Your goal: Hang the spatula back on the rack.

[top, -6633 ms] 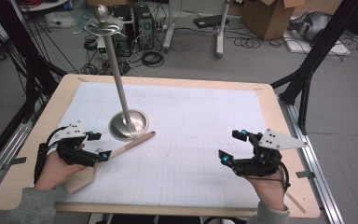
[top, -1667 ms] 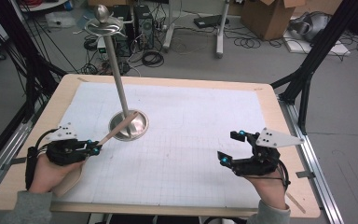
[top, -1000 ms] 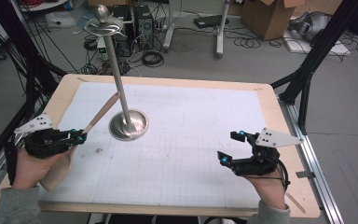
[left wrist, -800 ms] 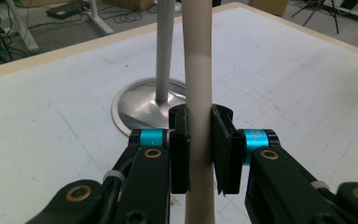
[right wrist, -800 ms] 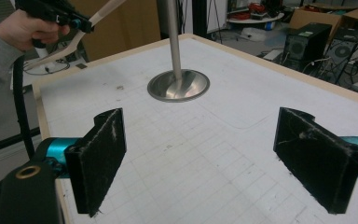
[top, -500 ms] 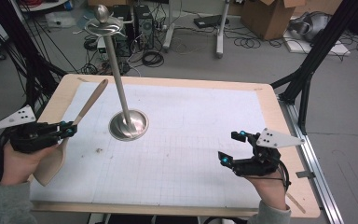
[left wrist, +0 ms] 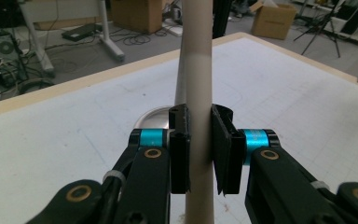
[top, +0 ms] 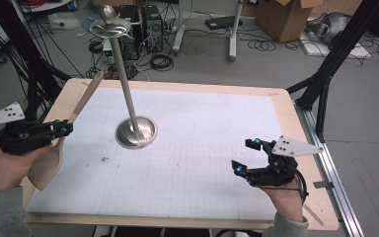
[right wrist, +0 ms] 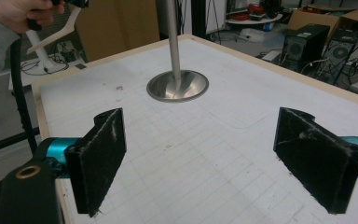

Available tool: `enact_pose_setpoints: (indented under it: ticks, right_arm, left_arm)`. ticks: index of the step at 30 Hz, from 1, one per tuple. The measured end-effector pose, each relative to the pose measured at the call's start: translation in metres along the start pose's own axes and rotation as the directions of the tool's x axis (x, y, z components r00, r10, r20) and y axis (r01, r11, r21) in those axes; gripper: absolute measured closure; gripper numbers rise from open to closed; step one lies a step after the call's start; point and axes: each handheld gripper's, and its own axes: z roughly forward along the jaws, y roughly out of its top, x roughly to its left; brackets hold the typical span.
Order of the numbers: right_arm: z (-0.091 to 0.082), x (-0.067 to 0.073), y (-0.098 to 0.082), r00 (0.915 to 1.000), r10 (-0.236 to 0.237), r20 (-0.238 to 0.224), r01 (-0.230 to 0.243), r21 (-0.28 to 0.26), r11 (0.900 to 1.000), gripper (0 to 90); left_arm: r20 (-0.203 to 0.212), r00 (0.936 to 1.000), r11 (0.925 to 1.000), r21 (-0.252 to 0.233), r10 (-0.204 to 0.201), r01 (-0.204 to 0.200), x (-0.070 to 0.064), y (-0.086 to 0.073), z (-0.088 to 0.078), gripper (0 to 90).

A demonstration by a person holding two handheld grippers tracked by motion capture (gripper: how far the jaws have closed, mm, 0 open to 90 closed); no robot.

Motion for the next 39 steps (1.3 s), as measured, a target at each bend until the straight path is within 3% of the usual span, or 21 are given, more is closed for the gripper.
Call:
enact_pose_setpoints:
  ticks: [7,14,22,25,39]
  right_arm:
    - [-0.001,-0.001,-0.001,1.0,-0.001,0.004,0.001,-0.001,1.0,16.0]
    - [-0.001,-0.001,-0.001,1.0,-0.002,0.005,0.002,-0.001,1.0,16.0]
    - [-0.005,-0.001,-0.002,0.9999,0.011,0.008,-0.011,-0.002,1.0,16.0]
    - [-0.005,-0.001,-0.002,0.9999,0.009,0.007,-0.009,-0.001,1.0,16.0]
    - [-0.003,-0.001,-0.003,0.9999,0.011,0.012,-0.011,0.012,1.0,16.0]
  left_arm:
    - [0.002,0.9998,0.9996,-0.024,0.018,-0.018,0.001,0.011,-0.009,78.0]
    - [0.0,1.0,0.9993,-0.037,0.004,-0.004,0.005,0.019,-0.014,78.0]
    - [0.005,0.9998,0.9977,-0.065,0.017,-0.016,0.002,0.033,-0.019,78.0]
    - [-0.016,0.9998,0.9975,-0.07,0.009,-0.011,0.001,0.037,-0.02,78.0]
    - [-0.015,0.9997,0.9925,-0.121,0.018,-0.019,0.003,0.043,-0.032,78.0]
